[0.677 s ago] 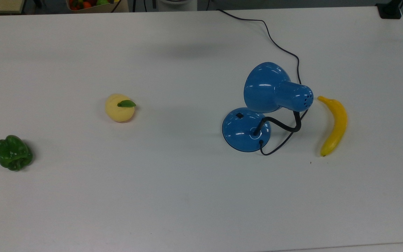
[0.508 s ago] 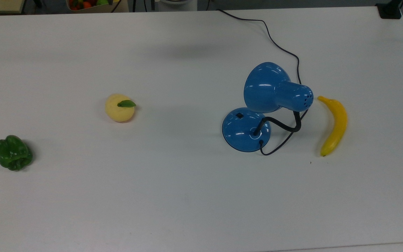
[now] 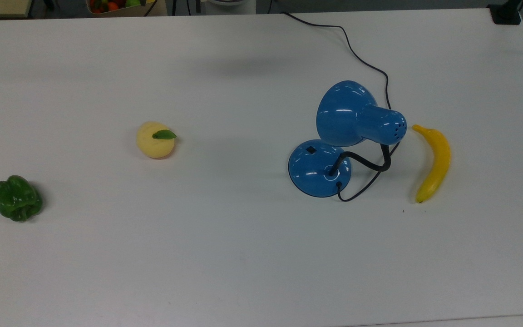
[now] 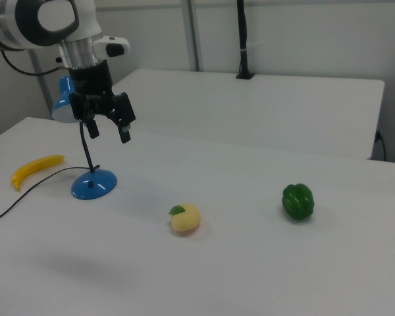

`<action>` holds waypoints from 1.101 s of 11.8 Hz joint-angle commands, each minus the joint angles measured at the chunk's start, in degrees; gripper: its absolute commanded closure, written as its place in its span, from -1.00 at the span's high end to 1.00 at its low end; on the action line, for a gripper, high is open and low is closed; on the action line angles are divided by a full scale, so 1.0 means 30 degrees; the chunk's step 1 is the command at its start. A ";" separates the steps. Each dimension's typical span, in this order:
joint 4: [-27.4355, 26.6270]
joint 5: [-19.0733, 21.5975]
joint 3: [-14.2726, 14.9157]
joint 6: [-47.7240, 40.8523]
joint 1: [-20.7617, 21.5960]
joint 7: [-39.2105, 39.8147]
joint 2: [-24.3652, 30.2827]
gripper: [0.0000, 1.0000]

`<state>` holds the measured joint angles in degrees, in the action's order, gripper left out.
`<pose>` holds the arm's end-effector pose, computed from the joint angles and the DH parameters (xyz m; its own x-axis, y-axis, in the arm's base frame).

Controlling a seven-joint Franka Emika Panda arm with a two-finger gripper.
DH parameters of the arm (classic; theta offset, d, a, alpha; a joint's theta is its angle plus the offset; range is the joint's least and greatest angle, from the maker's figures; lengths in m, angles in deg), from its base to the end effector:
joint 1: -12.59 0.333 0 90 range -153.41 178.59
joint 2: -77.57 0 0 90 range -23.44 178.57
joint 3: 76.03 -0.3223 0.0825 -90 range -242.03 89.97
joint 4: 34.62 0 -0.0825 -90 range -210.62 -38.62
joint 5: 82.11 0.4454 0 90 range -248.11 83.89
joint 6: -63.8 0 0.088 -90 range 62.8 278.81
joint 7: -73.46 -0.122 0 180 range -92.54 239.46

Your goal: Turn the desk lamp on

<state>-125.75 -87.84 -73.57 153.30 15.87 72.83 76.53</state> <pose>0.6189 -0.0032 0.5940 0.9990 0.0025 -0.0454 0.0070 -0.9949 0.1010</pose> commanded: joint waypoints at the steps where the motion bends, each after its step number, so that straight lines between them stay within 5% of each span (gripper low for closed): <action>1: 0.0201 -0.0053 0.0059 -0.0243 0.0079 -0.0111 -0.0006 1.00; 5: 0.0201 -0.0053 0.0059 -0.0214 0.0079 -0.0111 -0.0006 1.00; 7: 0.0201 0.0064 0.0059 -0.0214 0.0079 0.0005 -0.0006 0.34; 8: 0.0172 0.0094 0.0088 -0.0185 0.0079 0.0122 -0.0035 -0.55; 9: 0.0171 0.0094 0.0089 -0.0098 0.0108 0.0123 -0.0006 -0.96; 13: 0.0113 0.0094 0.0089 -0.0068 0.0166 0.0123 -0.0064 -1.00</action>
<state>-125.73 -87.82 -73.57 153.30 15.87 72.85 76.52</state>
